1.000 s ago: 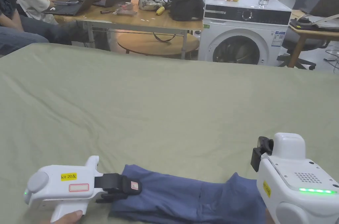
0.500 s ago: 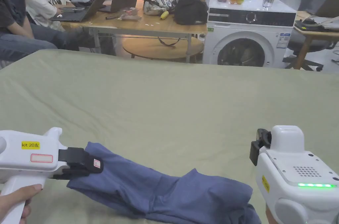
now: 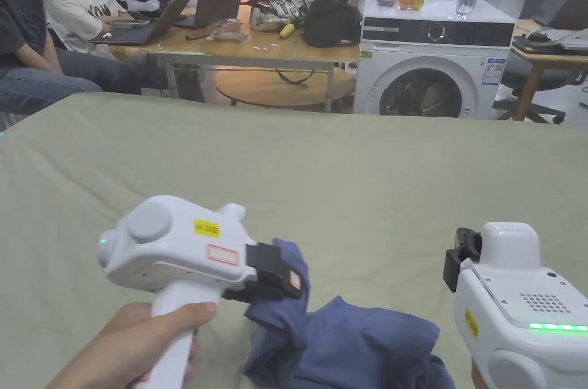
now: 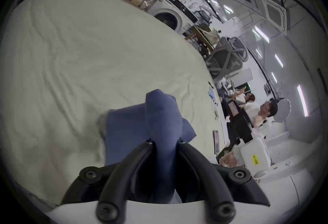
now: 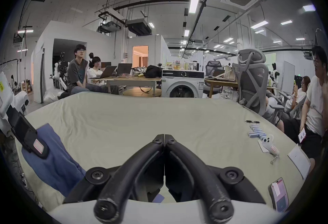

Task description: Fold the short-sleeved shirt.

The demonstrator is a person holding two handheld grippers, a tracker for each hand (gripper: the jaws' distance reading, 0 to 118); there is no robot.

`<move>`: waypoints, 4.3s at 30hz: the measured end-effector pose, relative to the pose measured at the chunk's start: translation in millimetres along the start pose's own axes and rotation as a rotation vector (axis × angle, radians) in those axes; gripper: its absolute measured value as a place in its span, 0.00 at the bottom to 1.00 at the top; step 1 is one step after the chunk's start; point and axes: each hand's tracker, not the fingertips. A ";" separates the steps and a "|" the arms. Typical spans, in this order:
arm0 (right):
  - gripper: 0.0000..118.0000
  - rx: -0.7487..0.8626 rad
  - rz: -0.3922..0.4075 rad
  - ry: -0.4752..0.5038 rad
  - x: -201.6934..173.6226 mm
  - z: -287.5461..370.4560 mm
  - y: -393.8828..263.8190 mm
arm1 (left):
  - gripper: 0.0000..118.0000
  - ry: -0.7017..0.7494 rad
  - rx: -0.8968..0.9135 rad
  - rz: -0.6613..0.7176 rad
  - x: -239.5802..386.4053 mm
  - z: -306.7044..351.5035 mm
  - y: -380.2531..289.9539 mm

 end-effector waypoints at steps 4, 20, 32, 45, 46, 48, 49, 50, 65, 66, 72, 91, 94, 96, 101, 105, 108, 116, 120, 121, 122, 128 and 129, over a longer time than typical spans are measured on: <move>0.00 0.002 -0.003 -0.012 7.9 2.2 -0.5 | 0.06 0.063 -0.086 -0.037 24.0 -57.8 0.6; 0.00 -0.027 -0.018 -0.061 34.2 8.1 -6.9 | 0.45 0.106 -0.261 -0.097 52.6 -142.7 -19.3; 0.00 -0.029 -0.028 -0.053 36.1 9.5 -7.4 | 0.04 -0.003 -0.135 -0.116 44.3 -116.8 -10.9; 0.00 -0.044 -0.022 -0.065 37.9 8.0 -11.8 | 0.00 -0.118 -0.246 -0.033 14.5 -216.2 -46.0; 0.00 -0.044 -0.020 -0.066 37.8 8.3 -11.8 | 0.00 -0.109 -0.242 -0.048 17.7 -213.8 -46.1; 0.00 -0.044 -0.016 -0.069 37.7 8.0 -11.6 | 0.00 -0.104 -0.245 -0.066 21.4 -206.7 -42.5; 0.00 -0.046 -0.014 -0.069 37.4 7.3 -11.0 | 0.00 -0.097 -0.242 -0.074 24.7 -200.2 -40.6; 0.00 -0.046 -0.016 -0.069 37.0 6.5 -10.4 | 0.00 -0.089 -0.220 -0.094 27.8 -191.7 -38.8; 0.00 0.059 -0.050 -0.036 6.0 -12.2 -0.6 | 0.00 0.295 0.610 -0.339 -24.3 -27.5 -30.0; 0.00 0.068 -0.051 -0.036 3.2 -12.0 0.9 | 0.00 0.340 0.651 -0.356 -26.5 -22.5 -33.0; 0.00 0.155 -0.053 -0.049 -11.1 -9.3 9.2 | 0.00 0.461 0.933 -0.453 -34.4 3.2 -47.3; 0.00 -0.176 0.019 0.052 -13.5 18.9 -40.4 | 0.00 0.493 0.955 -0.493 -37.1 19.3 -59.4; 0.00 -0.333 0.004 0.098 -15.5 7.9 -70.8 | 0.00 0.465 0.898 -0.473 -40.1 17.9 -59.2; 0.00 -0.459 0.007 0.128 -17.5 -6.7 -88.7 | 0.00 0.447 0.854 -0.461 -44.2 16.4 -59.8; 0.00 -0.531 0.003 0.114 -15.5 -22.6 -101.4 | 0.00 0.397 0.698 -0.402 -58.1 16.8 -58.5; 0.00 -0.569 0.015 0.125 -14.7 -27.4 -95.1 | 0.00 0.293 0.534 -0.329 -73.6 17.2 -47.6; 0.00 -0.576 0.025 0.127 -15.3 -26.9 -94.2 | 0.00 0.128 0.337 -0.222 -91.5 14.0 -33.3; 0.00 -0.582 0.032 0.138 -14.3 -25.9 -92.7 | 0.55 -0.208 0.017 0.108 -156.2 -16.3 -13.4; 0.00 -0.584 0.025 0.141 -13.4 -26.2 -92.6 | 0.55 -0.319 -0.048 0.096 -168.9 -36.6 -13.8; 0.00 -0.585 0.025 0.141 -13.6 -26.2 -92.5 | 0.55 -0.348 -0.072 0.078 -167.4 -43.2 -13.9; 0.00 -0.585 0.026 0.141 -13.1 -26.5 -92.6 | 0.55 -0.354 -0.085 0.062 -165.0 -49.2 -14.2; 0.00 -0.587 0.029 0.142 -13.1 -26.9 -91.9 | 0.55 -0.390 -0.147 0.004 -147.2 -88.6 -20.0; 0.00 -0.588 0.030 0.142 -13.3 -26.9 -91.7 | 0.55 -0.396 -0.153 0.003 -146.6 -94.6 -20.8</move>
